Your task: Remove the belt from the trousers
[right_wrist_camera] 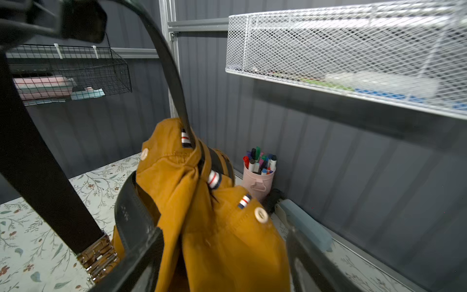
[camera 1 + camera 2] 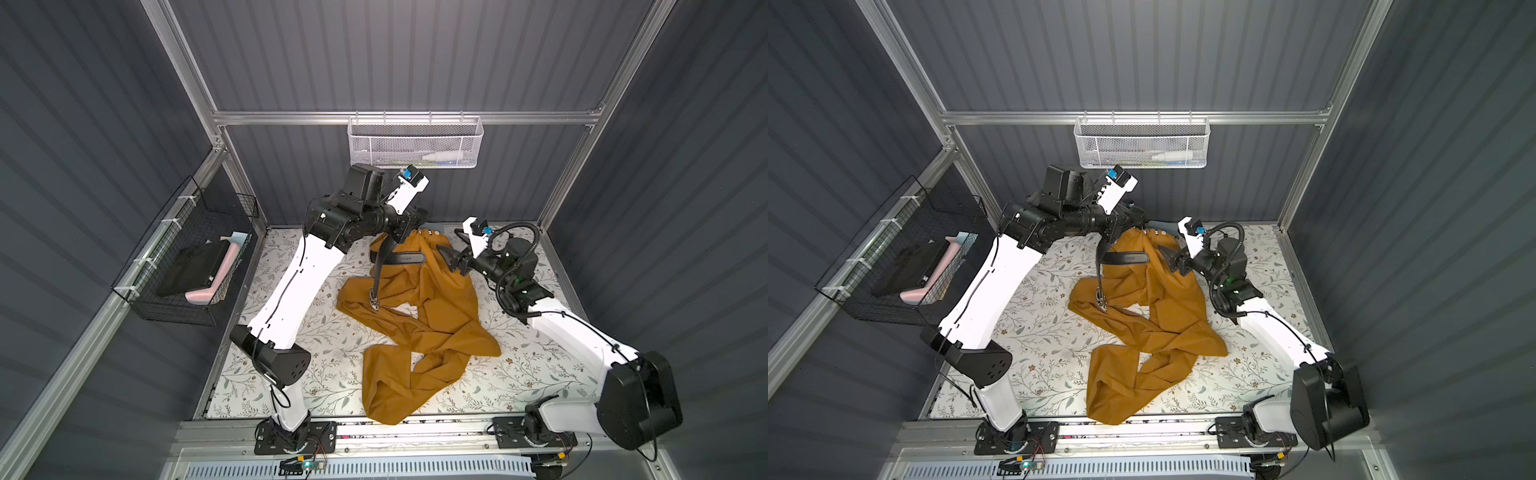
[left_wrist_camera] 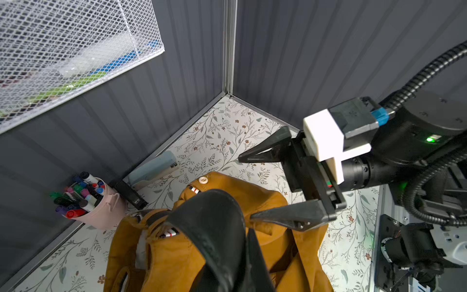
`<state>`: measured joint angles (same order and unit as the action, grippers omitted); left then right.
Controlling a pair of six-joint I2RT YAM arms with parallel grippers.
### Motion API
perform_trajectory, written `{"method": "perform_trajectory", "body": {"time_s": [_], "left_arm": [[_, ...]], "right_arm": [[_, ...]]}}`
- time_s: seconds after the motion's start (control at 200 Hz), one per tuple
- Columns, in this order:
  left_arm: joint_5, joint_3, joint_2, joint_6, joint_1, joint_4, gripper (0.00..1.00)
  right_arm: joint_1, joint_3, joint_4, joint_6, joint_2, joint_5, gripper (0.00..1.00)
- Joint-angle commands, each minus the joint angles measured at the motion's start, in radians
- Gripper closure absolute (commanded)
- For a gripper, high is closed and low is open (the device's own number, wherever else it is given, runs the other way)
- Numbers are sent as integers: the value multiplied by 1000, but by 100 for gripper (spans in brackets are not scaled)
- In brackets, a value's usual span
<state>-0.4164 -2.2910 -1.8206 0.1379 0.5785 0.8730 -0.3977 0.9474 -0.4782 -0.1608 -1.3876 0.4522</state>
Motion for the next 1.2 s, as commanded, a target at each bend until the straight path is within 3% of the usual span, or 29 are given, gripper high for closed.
{"method": "perform_trajectory", "body": {"time_s": [0.0, 0.19, 0.345, 0.475, 0.575, 0.66, 0.785, 0.901, 1.081, 1.196], "left_arm": [[-59, -85, 9, -26, -18, -115, 100], [-175, -139, 14, -54, -21, -161, 100], [-270, -97, 87, -80, -21, -255, 100], [-332, -27, 166, -80, -20, -344, 100], [-359, 33, 220, -79, -20, -404, 100], [-345, 76, 241, -82, -20, -425, 100], [-296, 98, 203, -48, -22, -335, 100], [-273, 146, 159, -34, -22, -318, 100], [-341, 78, 23, -39, -22, -255, 100], [-396, 29, -37, -64, -22, -242, 100]], "right_arm": [[-33, 20, 55, -28, -92, 28, 25], [-20, 157, 219, 80, -316, -283, 60], [30, 305, 467, 211, -441, -522, 63], [122, 299, 517, 295, -475, -567, 62], [194, 275, 547, 341, -468, -558, 61], [227, 221, 501, 324, -413, -449, 58], [223, 76, 323, 246, -226, -251, 52], [215, -3, 260, 203, -64, -144, 49], [198, -134, 103, 107, 226, -22, 29], [163, -209, -77, 23, 321, 13, 21]]}}
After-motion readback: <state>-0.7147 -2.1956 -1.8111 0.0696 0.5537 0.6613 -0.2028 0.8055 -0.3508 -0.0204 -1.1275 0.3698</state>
